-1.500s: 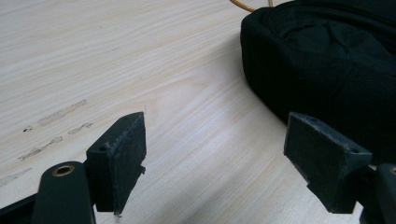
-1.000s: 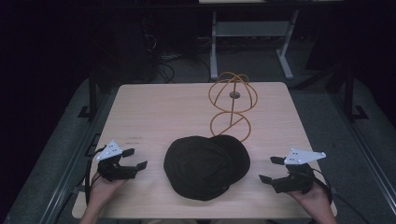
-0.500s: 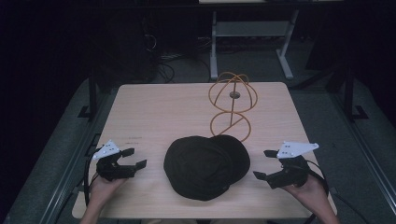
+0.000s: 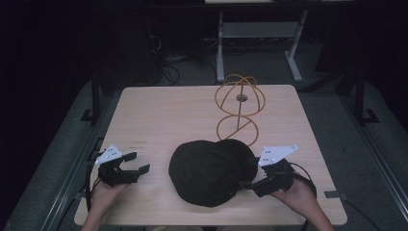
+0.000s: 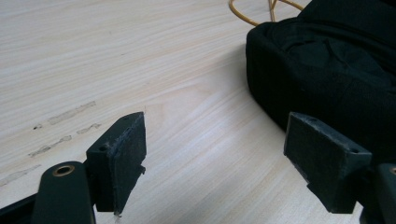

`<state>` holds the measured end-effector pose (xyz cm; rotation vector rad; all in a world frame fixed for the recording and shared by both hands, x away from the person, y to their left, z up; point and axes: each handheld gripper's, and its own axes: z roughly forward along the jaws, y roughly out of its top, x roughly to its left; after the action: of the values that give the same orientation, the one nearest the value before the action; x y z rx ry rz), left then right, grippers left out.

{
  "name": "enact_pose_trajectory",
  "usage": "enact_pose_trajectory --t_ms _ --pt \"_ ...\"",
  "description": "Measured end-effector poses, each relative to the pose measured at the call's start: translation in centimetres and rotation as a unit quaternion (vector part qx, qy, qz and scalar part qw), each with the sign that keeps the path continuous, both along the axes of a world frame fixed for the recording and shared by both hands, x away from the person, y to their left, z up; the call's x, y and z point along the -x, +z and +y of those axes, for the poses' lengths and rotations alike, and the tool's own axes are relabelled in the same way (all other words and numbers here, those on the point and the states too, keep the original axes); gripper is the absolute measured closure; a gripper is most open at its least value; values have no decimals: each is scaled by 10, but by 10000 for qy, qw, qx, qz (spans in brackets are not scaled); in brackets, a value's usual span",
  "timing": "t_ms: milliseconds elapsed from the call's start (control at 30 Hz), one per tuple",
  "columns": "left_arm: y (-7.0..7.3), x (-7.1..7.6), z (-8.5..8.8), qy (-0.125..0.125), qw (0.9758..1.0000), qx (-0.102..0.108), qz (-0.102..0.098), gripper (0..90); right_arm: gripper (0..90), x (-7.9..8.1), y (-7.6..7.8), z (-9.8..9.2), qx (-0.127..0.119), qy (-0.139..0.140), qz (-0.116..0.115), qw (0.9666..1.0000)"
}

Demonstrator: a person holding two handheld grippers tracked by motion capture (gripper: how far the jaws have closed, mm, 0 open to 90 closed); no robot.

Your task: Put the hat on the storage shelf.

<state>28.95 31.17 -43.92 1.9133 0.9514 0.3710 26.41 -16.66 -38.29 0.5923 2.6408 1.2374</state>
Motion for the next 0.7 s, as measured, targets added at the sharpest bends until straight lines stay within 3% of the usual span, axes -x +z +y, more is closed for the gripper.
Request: enact_pose_trajectory --t_ms 167,333,700 --pt "0 0 1 8 10000 30 4 206 316 -2 1 14 113 257 38 9996" --pt "-1 -1 0 -18 10000 -13 13 206 327 -1 -2 31 89 480 150 9987" --pt "-1 -1 0 -23 10000 -23 8 206 377 -1 -18 62 338 830 313 9955"
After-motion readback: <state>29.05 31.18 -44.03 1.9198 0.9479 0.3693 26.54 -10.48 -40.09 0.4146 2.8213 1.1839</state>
